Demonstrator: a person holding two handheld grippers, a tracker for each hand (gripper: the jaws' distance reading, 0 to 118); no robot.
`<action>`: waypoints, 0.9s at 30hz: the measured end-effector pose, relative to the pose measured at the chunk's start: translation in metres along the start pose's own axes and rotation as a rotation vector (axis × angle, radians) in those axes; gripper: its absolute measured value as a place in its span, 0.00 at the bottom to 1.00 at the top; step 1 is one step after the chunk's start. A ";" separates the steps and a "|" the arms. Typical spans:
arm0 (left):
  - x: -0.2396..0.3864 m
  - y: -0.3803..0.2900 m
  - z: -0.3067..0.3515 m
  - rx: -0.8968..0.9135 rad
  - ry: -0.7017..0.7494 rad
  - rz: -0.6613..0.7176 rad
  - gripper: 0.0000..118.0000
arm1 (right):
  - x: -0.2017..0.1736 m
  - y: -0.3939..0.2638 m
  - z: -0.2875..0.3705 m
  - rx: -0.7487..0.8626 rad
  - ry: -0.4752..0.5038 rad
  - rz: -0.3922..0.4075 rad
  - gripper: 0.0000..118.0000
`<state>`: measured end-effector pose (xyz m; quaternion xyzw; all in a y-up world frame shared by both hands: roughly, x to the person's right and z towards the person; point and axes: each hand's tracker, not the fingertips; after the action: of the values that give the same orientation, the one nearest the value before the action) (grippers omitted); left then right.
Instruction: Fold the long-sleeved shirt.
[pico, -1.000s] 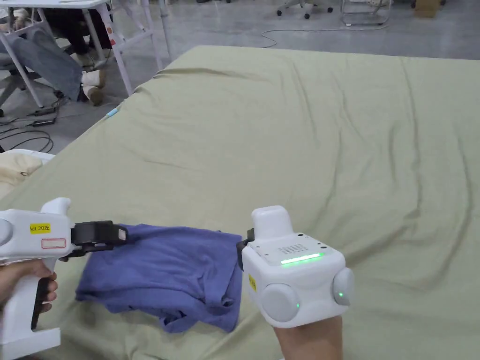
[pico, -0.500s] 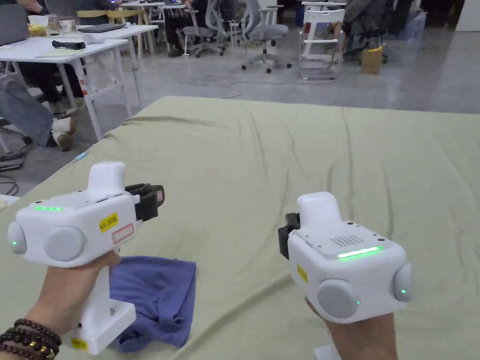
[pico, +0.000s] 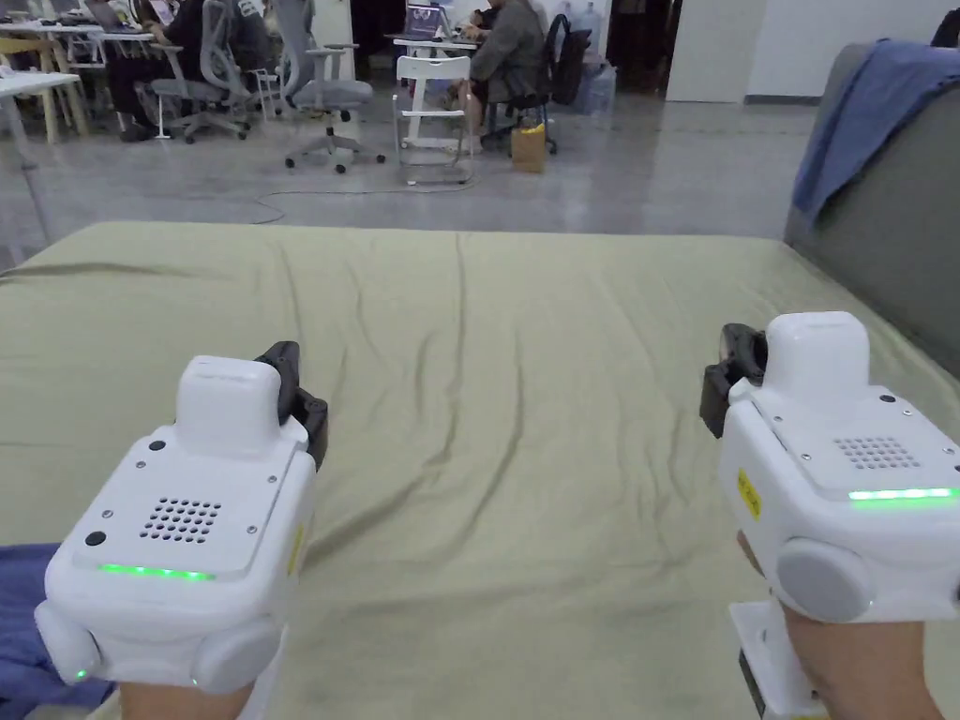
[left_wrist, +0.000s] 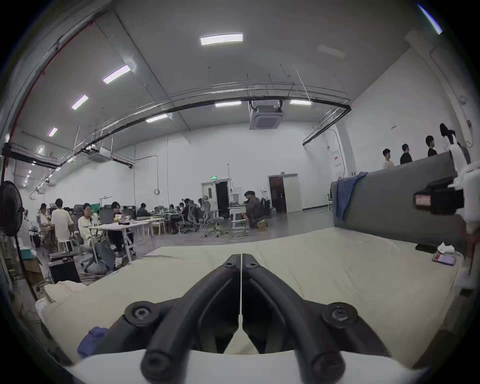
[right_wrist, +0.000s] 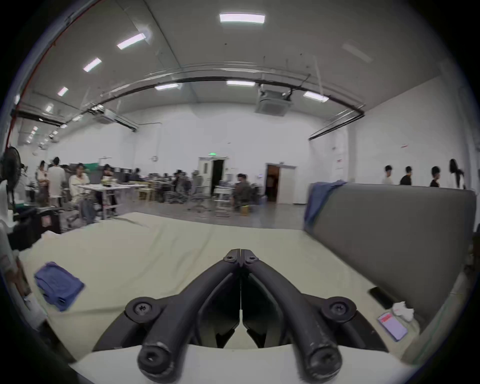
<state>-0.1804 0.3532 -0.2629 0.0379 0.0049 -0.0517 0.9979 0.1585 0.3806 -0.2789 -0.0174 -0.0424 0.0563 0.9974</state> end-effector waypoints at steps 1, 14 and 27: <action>0.003 -0.006 0.002 -0.006 0.015 0.004 0.00 | 0.010 -0.007 0.004 0.014 -0.029 0.002 0.00; 0.007 -0.063 0.008 -0.164 0.013 -0.027 0.00 | 0.043 -0.087 0.013 -0.014 -0.104 0.024 0.00; 0.013 -0.074 0.001 -0.178 0.000 -0.016 0.00 | 0.038 -0.099 0.011 -0.078 -0.063 0.000 0.00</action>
<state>-0.1747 0.2786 -0.2671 -0.0509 0.0100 -0.0589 0.9969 0.2065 0.2866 -0.2611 -0.0542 -0.0761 0.0552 0.9941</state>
